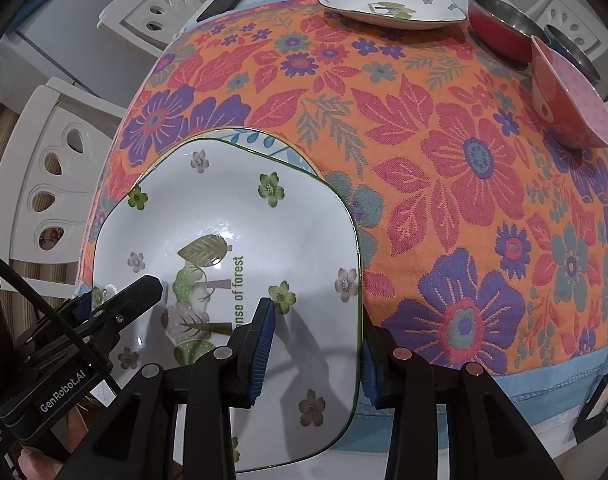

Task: Organize plates and bowls
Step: 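Lift the hexagonal plate and carry it over the sunflower plate, then lower the hexagonal plate onto the sunflower plate and open both grippers, then grasp the rim of the second green-tree hexagonal plate with both grippers, then lift the second hexagonal plate and carry it toward the plate stack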

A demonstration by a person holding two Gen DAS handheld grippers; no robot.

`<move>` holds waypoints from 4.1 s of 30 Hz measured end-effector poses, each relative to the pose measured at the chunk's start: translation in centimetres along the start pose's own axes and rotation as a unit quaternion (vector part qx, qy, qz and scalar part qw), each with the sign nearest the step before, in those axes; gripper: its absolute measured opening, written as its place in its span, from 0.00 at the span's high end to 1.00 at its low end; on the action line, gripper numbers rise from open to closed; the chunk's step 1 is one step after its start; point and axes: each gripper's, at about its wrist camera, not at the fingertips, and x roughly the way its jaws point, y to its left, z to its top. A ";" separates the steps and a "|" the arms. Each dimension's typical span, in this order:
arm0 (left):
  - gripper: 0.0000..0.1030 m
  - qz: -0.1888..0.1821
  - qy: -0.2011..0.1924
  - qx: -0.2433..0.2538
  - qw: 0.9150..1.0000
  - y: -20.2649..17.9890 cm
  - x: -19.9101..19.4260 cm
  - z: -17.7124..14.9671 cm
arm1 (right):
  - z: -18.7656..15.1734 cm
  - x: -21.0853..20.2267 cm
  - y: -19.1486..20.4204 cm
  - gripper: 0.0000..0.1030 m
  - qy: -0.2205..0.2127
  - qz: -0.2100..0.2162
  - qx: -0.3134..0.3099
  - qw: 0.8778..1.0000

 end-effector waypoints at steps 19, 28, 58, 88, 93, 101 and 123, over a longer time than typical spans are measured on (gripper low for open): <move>0.59 -0.004 0.003 -0.002 1.000 0.8 0.6 1.5 | 1.3 1.9 0.9 0.64 0.014 -0.033 -0.010 0.999; 0.59 -0.002 0.007 0.007 1.000 1.0 0.9 2.4 | 2.1 2.3 1.4 0.64 0.014 -0.052 -0.017 0.998; 0.56 0.025 -0.076 0.089 0.993 -0.8 -5.4 9.3 | 3.8 -2.9 1.3 0.64 -0.025 -0.007 -0.005 1.000; 0.41 -0.068 -0.005 0.185 0.980 -10.2 8.5 28.4 | 19.2 -1.4 -13.3 0.52 -0.171 -0.028 0.300 0.938; 0.45 -0.079 0.020 0.156 0.984 -10.3 12.6 31.3 | 22.2 1.4 -15.6 0.52 -0.153 -0.024 0.314 0.937; 0.47 -0.095 0.036 0.179 0.979 -11.8 17.5 33.2 | 25.0 4.6 -17.3 0.57 -0.139 0.005 0.298 0.944; 0.56 -0.099 0.026 0.201 0.974 -10.5 16.9 33.3 | 24.6 4.4 -10.5 0.68 -0.178 -0.047 0.116 0.976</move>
